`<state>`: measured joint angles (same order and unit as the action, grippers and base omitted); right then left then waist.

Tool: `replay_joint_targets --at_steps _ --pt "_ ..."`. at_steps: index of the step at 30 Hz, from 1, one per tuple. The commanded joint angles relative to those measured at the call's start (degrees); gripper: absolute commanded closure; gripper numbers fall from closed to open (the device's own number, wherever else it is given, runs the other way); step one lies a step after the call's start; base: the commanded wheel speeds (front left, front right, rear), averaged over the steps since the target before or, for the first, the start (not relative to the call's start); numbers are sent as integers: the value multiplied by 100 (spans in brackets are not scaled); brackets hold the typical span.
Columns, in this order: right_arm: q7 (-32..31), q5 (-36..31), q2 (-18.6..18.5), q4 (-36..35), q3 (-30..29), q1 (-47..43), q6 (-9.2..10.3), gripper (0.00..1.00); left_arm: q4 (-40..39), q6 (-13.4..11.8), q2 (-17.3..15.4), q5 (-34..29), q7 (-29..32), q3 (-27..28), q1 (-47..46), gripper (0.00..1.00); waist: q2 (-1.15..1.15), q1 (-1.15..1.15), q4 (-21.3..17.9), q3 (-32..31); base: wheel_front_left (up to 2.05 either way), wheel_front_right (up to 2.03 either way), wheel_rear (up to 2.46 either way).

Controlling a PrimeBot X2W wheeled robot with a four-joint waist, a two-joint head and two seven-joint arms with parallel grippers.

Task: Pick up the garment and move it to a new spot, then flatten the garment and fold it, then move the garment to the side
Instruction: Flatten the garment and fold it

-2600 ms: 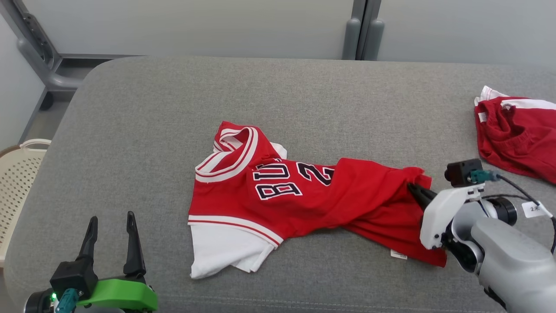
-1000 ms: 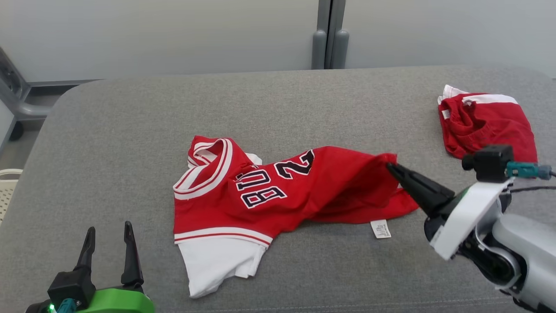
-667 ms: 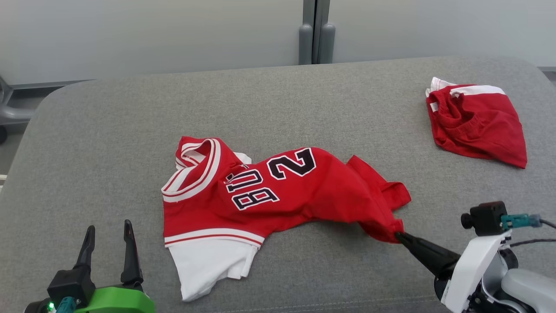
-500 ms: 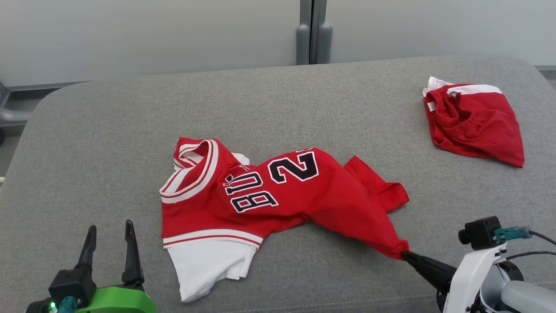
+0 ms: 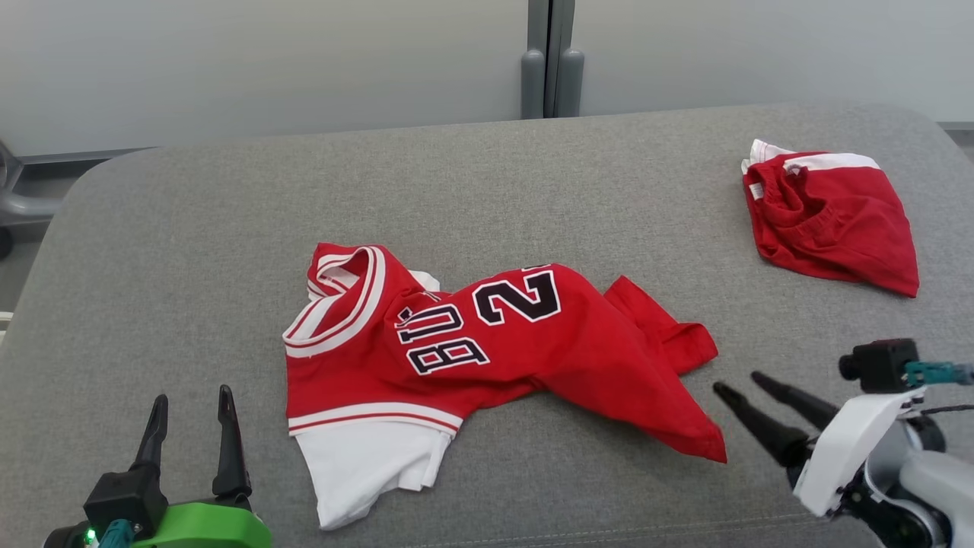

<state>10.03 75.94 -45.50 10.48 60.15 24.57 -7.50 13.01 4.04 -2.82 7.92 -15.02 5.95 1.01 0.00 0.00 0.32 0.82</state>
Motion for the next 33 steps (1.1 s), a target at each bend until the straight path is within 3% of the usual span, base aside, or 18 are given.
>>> replay_joint_targets --at_steps 1,10,18,25,33 --pt "117 -218 -1 238 -133 112 2 0 -16 7 -17 -6 -11 19 -15 0 0 0 17 8 0 0 0" --pt "27 -1182 904 1723 -513 664 2 0 -89 -17 -17 -59 -11 -11 -82 0 0 0 172 63 0 0 0" --pt "-370 -1493 1673 2919 -599 1302 2 0 -169 -42 -17 -65 -12 -49 -148 0 0 0 363 198 0 0 0" --pt "-718 -1473 2075 3586 -441 1704 2 0 -147 -41 -17 -16 -11 -130 -243 0 0 0 545 328 0 0 0" --pt "-1122 -1486 2288 4352 -115 2038 3 0 -117 -67 -17 23 -11 -201 -324 0 0 0 778 438 0 0 0"
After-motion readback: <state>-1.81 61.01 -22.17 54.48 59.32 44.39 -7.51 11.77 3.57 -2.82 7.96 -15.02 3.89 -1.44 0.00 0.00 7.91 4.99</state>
